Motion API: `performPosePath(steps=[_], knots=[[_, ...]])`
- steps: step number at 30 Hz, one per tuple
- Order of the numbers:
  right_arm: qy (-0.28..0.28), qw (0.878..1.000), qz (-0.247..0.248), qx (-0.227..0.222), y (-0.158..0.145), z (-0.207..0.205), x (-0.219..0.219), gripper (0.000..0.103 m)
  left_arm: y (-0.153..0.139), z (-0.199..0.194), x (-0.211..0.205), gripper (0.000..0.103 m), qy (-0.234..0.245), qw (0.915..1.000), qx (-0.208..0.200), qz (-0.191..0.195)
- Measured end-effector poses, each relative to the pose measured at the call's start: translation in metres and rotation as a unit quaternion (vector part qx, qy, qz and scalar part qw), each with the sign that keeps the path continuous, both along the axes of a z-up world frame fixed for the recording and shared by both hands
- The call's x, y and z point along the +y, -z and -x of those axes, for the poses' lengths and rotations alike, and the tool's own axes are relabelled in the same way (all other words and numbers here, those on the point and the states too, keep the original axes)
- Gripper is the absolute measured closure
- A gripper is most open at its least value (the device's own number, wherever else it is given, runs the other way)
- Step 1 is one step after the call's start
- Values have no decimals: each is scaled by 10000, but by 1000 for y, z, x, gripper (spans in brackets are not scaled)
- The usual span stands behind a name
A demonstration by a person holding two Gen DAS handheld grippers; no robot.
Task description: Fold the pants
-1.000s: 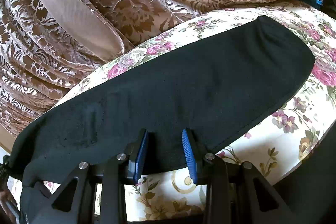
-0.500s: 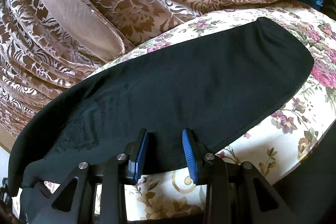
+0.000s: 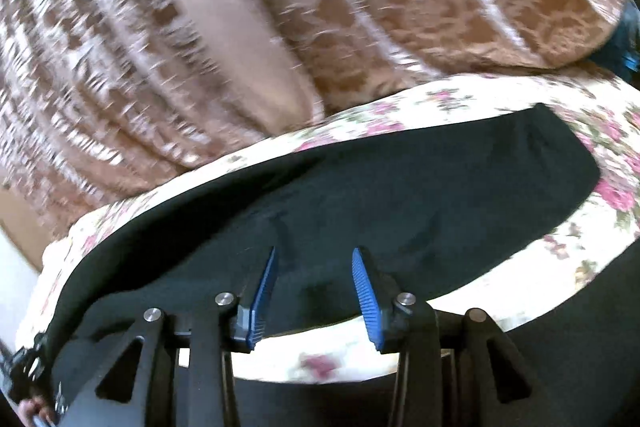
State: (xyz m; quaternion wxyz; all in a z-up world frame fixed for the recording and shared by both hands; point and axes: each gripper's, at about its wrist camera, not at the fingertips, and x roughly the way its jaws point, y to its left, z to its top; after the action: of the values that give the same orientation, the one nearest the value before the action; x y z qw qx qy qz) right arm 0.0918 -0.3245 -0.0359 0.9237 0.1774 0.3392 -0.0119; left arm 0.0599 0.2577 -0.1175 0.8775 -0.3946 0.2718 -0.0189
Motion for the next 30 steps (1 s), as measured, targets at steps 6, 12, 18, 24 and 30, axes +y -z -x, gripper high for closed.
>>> performPosePath(steps=[6, 12, 18, 24, 30], knots=[[-586, 9960, -612, 289, -11, -38, 41, 44, 2, 5, 0, 89, -10, 10000, -64, 17], [-732, 9776, -1718, 966, -18, -102, 73, 38, 5, 6, -1, 89, 16, 9999, -113, 4], [-49, 9609, -2103, 1800, -5, -155, 89, 38, 6, 8, -3, 89, 41, 9998, -190, -17], [494, 9498, -2192, 2178, 18, -158, 74, 68, 8, 9, -1, 89, 78, 9996, -257, 44], [44, 9508, -2599, 1688, 16, -128, 55, 91, -7, 17, 6, 89, 38, 9987, -427, 268]])
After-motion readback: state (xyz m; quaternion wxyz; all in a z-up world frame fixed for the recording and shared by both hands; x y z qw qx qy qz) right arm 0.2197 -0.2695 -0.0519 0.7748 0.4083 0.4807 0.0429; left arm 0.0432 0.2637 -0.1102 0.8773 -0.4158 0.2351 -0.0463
